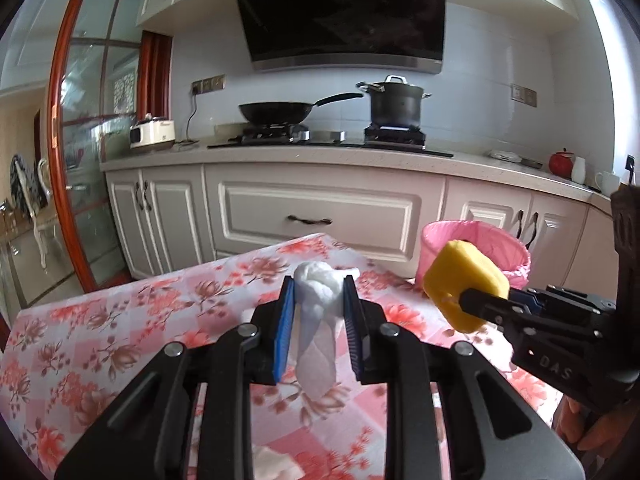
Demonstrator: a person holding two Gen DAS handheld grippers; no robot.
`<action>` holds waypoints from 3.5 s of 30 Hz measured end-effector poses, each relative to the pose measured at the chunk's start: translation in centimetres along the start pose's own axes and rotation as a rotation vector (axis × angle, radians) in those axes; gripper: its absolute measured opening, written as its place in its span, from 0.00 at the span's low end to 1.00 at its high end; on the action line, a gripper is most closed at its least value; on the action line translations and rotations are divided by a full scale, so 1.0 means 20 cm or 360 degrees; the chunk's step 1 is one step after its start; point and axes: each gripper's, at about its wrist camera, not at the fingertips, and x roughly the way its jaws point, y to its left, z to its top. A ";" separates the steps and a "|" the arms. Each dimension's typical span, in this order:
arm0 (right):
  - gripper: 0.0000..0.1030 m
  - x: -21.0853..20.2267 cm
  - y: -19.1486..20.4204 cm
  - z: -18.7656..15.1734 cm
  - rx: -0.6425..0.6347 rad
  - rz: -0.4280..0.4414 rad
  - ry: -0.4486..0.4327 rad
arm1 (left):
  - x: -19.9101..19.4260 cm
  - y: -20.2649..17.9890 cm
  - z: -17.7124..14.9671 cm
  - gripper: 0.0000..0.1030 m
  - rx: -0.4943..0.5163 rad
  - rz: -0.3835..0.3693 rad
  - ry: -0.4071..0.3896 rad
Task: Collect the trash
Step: 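Carry the tissue and yellow sponge over the pink bin and release both, then move both tools back over the table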
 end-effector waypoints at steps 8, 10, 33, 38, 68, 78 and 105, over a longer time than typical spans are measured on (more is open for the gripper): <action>0.23 -0.07 -0.15 0.05 0.0013 -0.0117 -0.0090 | 0.06 -0.20 0.03 0.23 0.0041 -0.0064 -0.0081; 0.23 -0.08 -0.20 0.06 0.0017 -0.0149 -0.0104 | 0.09 -0.25 0.04 0.23 0.0052 -0.0085 -0.0091; 0.24 0.15 -1.14 0.24 0.0101 -0.0403 -0.0112 | 1.04 -0.98 0.35 0.23 0.0184 -0.0383 -0.0010; 0.24 0.25 -1.27 0.25 0.0091 -0.0412 -0.0081 | 1.27 -1.05 0.37 0.26 0.0144 -0.0384 0.0046; 0.81 -0.25 -0.68 0.12 0.0022 -0.0287 -0.0199 | 0.47 -0.48 0.16 0.95 0.0052 -0.0205 0.0061; 0.82 -0.34 -0.26 0.05 -0.0062 -0.0091 -0.0170 | -0.11 -0.06 -0.10 0.95 -0.0089 0.0038 0.0061; 0.82 -0.10 0.16 -0.18 -0.0134 0.0134 0.0017 | -0.07 0.30 -0.52 0.91 -0.0116 0.0244 0.0451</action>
